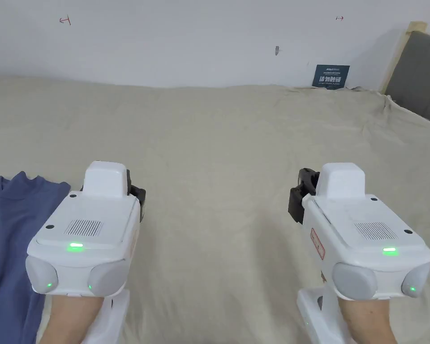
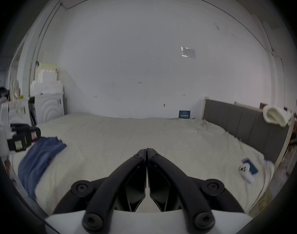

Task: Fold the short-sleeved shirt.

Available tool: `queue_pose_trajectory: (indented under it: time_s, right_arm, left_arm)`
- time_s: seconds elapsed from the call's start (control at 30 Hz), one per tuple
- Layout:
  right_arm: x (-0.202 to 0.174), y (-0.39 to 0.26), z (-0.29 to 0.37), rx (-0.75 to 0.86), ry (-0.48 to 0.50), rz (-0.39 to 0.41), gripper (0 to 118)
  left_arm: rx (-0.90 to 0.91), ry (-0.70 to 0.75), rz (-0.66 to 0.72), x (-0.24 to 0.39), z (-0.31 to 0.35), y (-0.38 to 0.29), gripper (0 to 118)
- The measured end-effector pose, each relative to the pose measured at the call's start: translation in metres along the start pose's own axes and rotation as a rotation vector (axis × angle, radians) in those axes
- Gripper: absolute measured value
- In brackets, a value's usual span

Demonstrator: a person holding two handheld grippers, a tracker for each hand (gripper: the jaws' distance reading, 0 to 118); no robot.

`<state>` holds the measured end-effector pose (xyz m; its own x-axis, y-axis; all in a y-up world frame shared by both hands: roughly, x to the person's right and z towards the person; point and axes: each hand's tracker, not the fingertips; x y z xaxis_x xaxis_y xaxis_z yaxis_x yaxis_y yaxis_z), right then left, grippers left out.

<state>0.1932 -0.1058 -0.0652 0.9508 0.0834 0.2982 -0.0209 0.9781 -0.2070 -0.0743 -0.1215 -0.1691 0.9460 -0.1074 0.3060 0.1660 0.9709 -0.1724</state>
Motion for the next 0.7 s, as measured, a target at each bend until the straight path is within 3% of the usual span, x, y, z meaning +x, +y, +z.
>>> queue_pose_trajectory:
  time_s: [0.03, 0.07, 0.17, 0.2, 0.3, 0.4, 0.5, 0.57, 0.6, 0.63, 0.7]
  right_arm:
    - [-0.002, 0.003, -0.001, 0.009, -0.012, 0.073, 0]
    - [-0.007, 0.005, -0.002, 0.028, -0.040, 0.199, 0]
    - [-0.033, 0.005, -0.005, 0.152, -0.129, 0.805, 0]
    - [-0.038, 0.001, -0.006, 0.207, -0.117, 0.985, 0]
    - [-0.047, -0.010, -0.005, 0.290, -0.018, 1.358, 0]
    - [-0.051, -0.024, -0.003, 0.362, 0.049, 1.629, 0]
    - [-0.053, -0.030, -0.002, 0.347, 0.116, 1.708, 0]
    - [-0.055, -0.028, -0.001, 0.325, 0.114, 1.689, 0]
    - [-0.056, -0.025, -0.001, 0.303, 0.115, 1.616, 0]
    - [-0.058, -0.017, -0.002, 0.247, 0.124, 1.482, 0]
    - [-0.054, 0.001, -0.006, 0.137, 0.129, 1.138, 0]
  left_arm:
    - [0.002, 0.008, -0.061, 0.001, -0.001, 0.001, 0]
    - [0.011, 0.034, -0.162, 0.003, -0.003, 0.002, 0]
    - [0.118, 0.125, -0.664, 0.019, -0.005, -0.001, 0]
    - [0.170, 0.150, -0.855, 0.024, -0.006, -0.007, 0]
    - [0.307, 0.138, -1.303, 0.030, -0.006, -0.027, 0]
    - [0.403, 0.059, -1.573, 0.032, 0.000, -0.045, 0]
    - [0.447, -0.009, -1.724, 0.028, 0.004, -0.057, 0]
    - [0.449, -0.031, -1.697, 0.027, 0.006, -0.055, 0]
    - [0.425, -0.030, -1.621, 0.025, 0.006, -0.050, 0]
    - [0.379, -0.015, -1.488, 0.026, 0.006, -0.041, 0]
    - [0.291, -0.012, -1.152, 0.024, 0.004, -0.016, 0]
